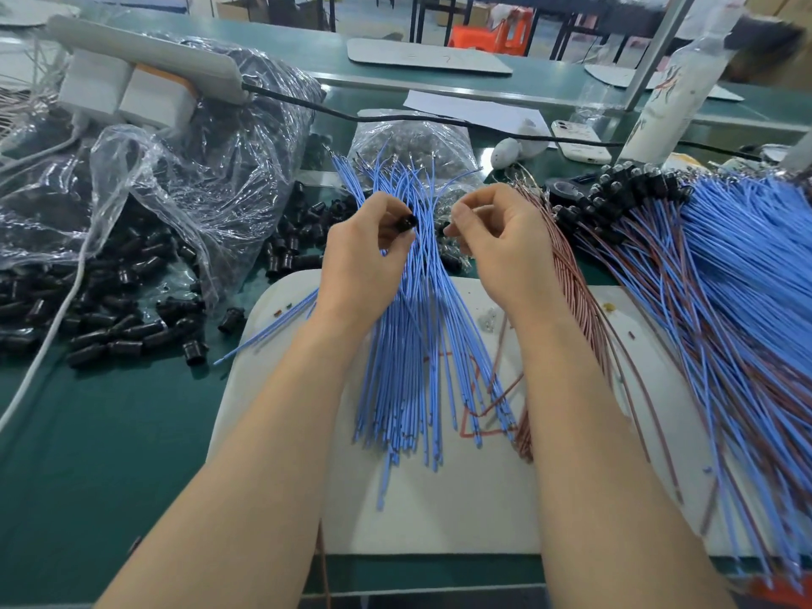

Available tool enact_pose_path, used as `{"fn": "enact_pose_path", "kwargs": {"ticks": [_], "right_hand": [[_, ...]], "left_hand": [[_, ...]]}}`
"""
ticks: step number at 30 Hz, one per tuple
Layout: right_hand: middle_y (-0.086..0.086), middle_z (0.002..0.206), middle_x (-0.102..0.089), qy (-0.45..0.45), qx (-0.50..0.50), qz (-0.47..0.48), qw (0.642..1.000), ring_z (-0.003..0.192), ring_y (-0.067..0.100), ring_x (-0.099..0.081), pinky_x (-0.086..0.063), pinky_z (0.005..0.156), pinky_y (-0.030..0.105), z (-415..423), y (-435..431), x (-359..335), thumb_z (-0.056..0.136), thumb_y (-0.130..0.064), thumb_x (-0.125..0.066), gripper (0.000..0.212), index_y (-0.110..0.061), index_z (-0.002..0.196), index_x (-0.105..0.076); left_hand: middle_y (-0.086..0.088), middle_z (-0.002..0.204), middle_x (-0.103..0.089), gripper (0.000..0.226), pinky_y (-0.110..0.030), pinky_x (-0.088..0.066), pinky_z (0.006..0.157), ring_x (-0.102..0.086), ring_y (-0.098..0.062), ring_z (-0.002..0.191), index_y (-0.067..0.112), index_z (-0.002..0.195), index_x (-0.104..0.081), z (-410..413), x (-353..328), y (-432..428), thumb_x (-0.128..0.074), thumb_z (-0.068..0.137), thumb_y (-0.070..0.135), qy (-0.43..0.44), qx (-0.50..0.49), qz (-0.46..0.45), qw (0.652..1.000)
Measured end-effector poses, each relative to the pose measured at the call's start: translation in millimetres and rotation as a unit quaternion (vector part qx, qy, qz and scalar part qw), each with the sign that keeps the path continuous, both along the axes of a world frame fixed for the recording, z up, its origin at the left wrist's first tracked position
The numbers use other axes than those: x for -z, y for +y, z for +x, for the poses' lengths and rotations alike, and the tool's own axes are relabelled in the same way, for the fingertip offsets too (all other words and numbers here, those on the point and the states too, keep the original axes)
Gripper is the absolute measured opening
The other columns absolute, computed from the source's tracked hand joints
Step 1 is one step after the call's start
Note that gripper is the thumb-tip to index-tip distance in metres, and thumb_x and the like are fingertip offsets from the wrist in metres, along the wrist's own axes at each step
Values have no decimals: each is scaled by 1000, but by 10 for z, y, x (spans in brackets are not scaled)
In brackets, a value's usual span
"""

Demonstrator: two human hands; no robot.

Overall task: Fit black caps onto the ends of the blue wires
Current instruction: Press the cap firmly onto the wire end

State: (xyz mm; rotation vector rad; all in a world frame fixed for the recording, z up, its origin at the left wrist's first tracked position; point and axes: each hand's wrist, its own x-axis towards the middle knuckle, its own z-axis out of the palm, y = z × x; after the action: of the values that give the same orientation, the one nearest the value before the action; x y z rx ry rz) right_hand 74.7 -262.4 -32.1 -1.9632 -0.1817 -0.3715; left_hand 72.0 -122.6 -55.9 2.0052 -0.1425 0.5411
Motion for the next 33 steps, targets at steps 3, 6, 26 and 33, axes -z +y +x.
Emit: {"fn": "enact_pose_path", "kwargs": {"ticks": [3, 6, 26, 33], "right_hand": [[-1, 82, -67, -14, -11, -10, 1000, 82, 17, -65, -52, 85, 43, -13, 57, -17, 90, -12, -62, 9, -20, 88, -59], [-2, 84, -66, -39, -22, 4, 999, 80, 10, -64, -54, 85, 35, -38, 88, -48, 87, -4, -64, 9, -11, 92, -65], [-8, 77, -64, -96, 11, -125, 987, 73, 6, -62, -51, 76, 17, -69, 122, -66, 88, -6, -62, 12, -9, 91, -73], [-6, 79, -69, -41, 4, -87, 995, 76, 5, -65, -52, 77, 17, -11, 55, -11, 86, -9, -67, 10, -13, 91, -74]], "left_hand": [[-1, 91, -68, 14, -25, -52, 87, -66, -13, 87, 7, 100, -61, 3, -10, -3, -62, 87, 3, -17, 11, -28, 999], [-1, 92, -68, 15, -24, -52, 87, -65, -12, 87, 6, 101, -61, 4, -12, -6, -60, 87, 0, -20, 19, -37, 999], [0, 92, -68, 19, -25, -49, 82, -60, -13, 84, 11, 100, -67, -18, -9, -49, -58, 87, 2, -37, 19, 76, 996], [-4, 94, -69, 19, -36, -49, 82, -60, -19, 85, 10, 104, -69, -11, -2, -39, -60, 88, 5, -28, 30, 109, 993]]}}
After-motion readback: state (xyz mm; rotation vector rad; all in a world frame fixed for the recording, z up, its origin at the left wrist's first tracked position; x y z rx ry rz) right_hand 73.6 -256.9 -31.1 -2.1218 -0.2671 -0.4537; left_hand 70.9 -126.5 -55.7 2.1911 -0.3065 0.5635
